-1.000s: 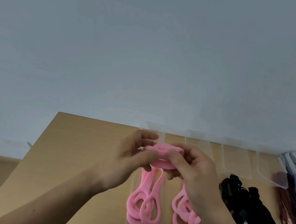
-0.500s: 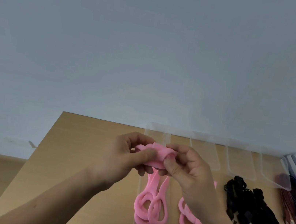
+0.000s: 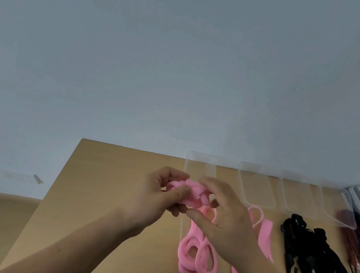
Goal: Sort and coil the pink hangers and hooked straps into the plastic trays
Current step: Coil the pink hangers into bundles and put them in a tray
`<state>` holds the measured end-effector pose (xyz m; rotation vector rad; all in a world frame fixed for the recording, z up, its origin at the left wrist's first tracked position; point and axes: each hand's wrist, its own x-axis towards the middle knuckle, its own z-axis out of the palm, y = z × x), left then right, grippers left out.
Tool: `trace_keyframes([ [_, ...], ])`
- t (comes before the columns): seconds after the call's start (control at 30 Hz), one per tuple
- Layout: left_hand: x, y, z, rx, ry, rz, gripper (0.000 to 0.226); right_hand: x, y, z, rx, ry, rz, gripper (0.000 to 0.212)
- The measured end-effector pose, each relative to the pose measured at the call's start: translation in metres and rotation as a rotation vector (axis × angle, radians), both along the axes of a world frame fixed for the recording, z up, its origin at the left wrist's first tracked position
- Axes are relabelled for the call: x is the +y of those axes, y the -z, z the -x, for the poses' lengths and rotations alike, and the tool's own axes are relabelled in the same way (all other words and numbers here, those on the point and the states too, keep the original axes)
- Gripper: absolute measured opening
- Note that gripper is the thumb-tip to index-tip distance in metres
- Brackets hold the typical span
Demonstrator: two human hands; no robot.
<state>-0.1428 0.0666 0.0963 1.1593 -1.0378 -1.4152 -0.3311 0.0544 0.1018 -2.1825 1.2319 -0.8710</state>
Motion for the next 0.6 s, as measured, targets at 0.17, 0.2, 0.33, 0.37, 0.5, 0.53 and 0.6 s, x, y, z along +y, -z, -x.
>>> trace_keyframes([
  [0.17,-0.008,0.014,-0.004,-0.058,0.106,-0.062,0.02,-0.004,0.01,0.002,0.203,-0.032,0.086,0.049],
  [0.2,-0.011,0.017,-0.003,-0.062,0.127,-0.074,0.02,-0.006,0.013,0.005,0.225,-0.035,0.09,0.049],
  [0.33,-0.026,0.029,0.009,-0.081,0.168,-0.11,0.019,-0.018,0.029,0.016,0.266,0.007,0.205,0.04],
  [0.37,-0.031,0.032,0.012,-0.091,0.168,-0.117,0.018,-0.023,0.033,0.02,0.266,0.02,0.217,0.039],
  [0.5,-0.058,0.043,0.022,-0.277,0.129,-0.093,0.027,-0.055,0.051,0.034,0.302,0.062,0.218,0.038],
  [0.53,-0.066,0.046,0.024,-0.34,0.112,-0.083,0.025,-0.064,0.056,0.037,0.3,0.066,0.212,0.038],
  [0.6,-0.085,0.054,0.026,-0.447,0.056,-0.072,0.017,-0.086,0.066,0.042,0.274,0.068,0.197,0.038],
])
